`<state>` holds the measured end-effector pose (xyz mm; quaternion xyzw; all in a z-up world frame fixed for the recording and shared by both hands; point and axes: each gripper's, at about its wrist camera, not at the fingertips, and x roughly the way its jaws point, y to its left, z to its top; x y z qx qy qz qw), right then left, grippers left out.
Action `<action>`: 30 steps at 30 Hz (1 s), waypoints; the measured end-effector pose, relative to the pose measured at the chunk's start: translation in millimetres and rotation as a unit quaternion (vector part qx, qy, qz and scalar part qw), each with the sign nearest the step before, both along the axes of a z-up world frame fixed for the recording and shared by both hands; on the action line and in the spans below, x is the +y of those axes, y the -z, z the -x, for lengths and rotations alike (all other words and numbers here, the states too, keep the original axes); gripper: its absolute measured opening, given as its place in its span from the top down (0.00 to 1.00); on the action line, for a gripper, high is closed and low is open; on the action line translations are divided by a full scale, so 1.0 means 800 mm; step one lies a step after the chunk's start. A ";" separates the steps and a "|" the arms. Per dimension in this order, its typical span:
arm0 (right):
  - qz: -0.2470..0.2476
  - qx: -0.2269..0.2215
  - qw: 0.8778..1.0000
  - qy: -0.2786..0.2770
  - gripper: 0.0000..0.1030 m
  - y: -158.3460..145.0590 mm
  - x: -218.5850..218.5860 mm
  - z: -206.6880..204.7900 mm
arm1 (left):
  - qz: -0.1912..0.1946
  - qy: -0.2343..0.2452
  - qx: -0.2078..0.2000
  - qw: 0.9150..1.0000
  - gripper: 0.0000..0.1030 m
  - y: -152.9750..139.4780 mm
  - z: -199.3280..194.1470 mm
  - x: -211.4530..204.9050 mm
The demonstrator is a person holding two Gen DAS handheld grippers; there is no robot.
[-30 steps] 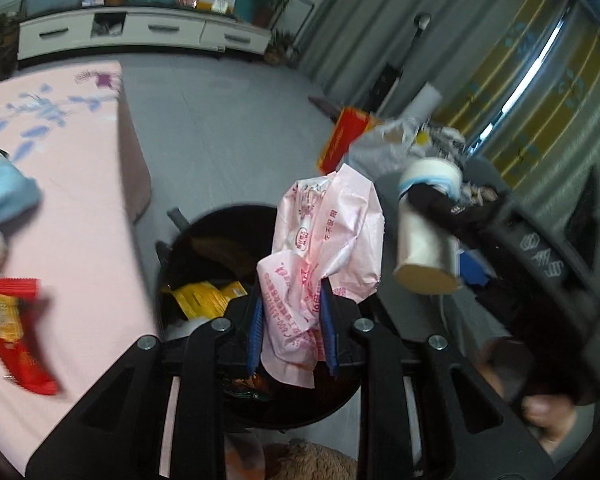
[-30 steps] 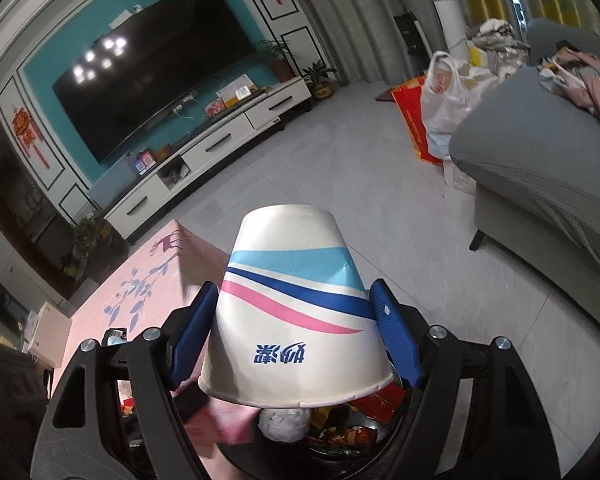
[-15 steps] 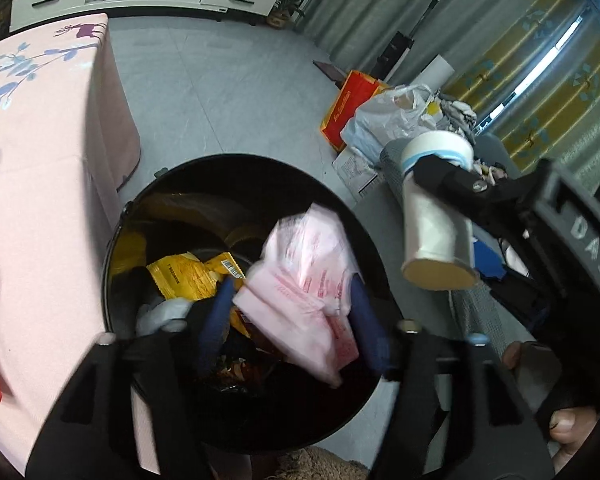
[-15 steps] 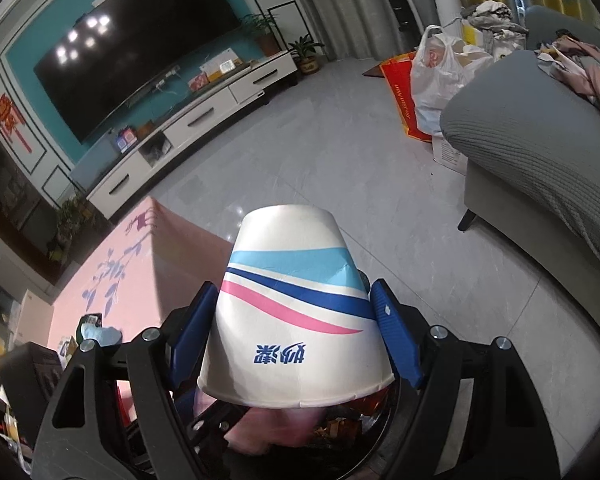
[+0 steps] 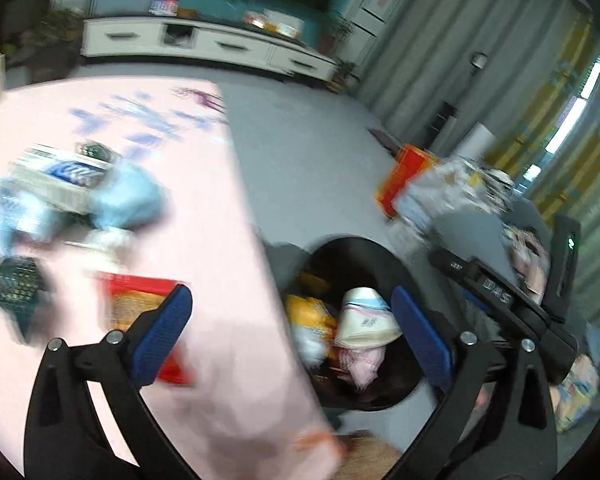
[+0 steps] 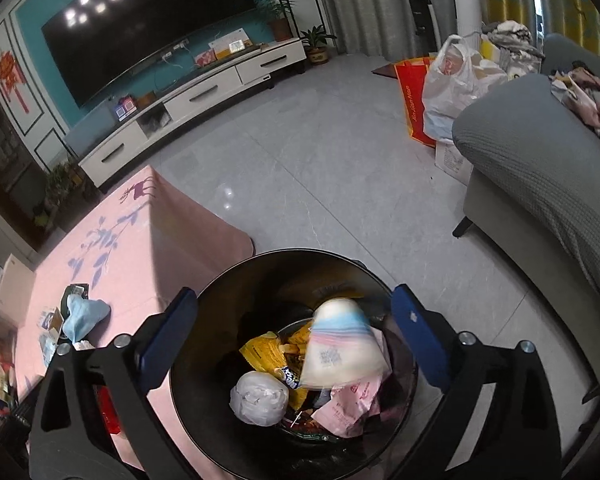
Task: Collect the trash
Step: 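Move both tools back over the table toward the remaining trash, then grasp the white medicine box with the right tool while the left tool grasps the blue cloth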
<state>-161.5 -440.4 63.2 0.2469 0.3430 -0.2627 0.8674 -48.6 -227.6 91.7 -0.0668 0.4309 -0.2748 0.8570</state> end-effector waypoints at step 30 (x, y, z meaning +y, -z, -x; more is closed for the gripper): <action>0.118 0.065 0.909 -0.395 0.06 -0.043 0.316 -0.254 | 0.075 -0.243 0.086 0.963 0.04 0.048 -0.103 0.346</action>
